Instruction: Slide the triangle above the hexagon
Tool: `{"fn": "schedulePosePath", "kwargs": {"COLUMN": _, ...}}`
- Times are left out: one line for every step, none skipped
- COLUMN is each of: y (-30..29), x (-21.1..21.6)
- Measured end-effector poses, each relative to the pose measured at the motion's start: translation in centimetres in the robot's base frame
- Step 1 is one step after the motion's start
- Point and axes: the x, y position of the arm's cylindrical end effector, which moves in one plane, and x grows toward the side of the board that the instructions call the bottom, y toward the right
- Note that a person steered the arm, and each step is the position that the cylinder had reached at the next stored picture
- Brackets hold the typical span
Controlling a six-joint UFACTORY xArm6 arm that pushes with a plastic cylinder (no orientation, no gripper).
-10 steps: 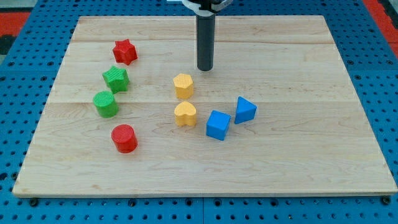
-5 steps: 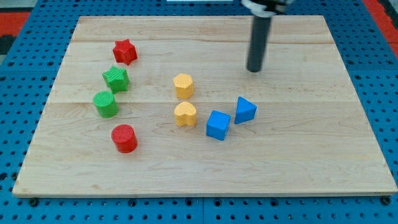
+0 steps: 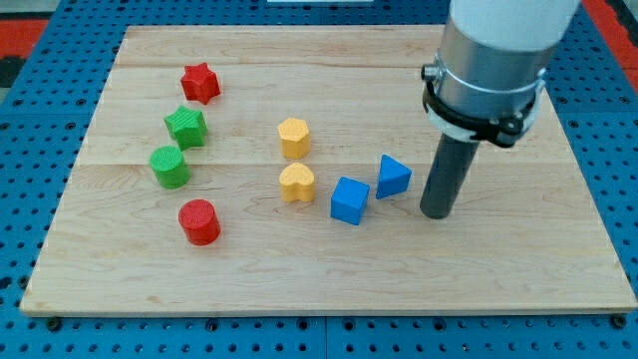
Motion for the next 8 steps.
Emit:
{"fn": "schedulePosePath", "kwargs": {"y": -0.5, "x": -2.1}}
{"fn": "schedulePosePath", "kwargs": {"y": -2.3, "x": -3.1}}
{"fn": "schedulePosePath", "kwargs": {"y": -2.4, "x": -0.6}}
{"fn": "schedulePosePath", "kwargs": {"y": -5.0, "x": -3.4}}
{"fn": "schedulePosePath", "kwargs": {"y": -6.0, "x": -7.7}}
{"fn": "schedulePosePath", "kwargs": {"y": -6.6, "x": -10.5}}
{"fn": "schedulePosePath", "kwargs": {"y": -7.6, "x": -12.6}}
{"fn": "schedulePosePath", "kwargs": {"y": -7.4, "x": -11.3}}
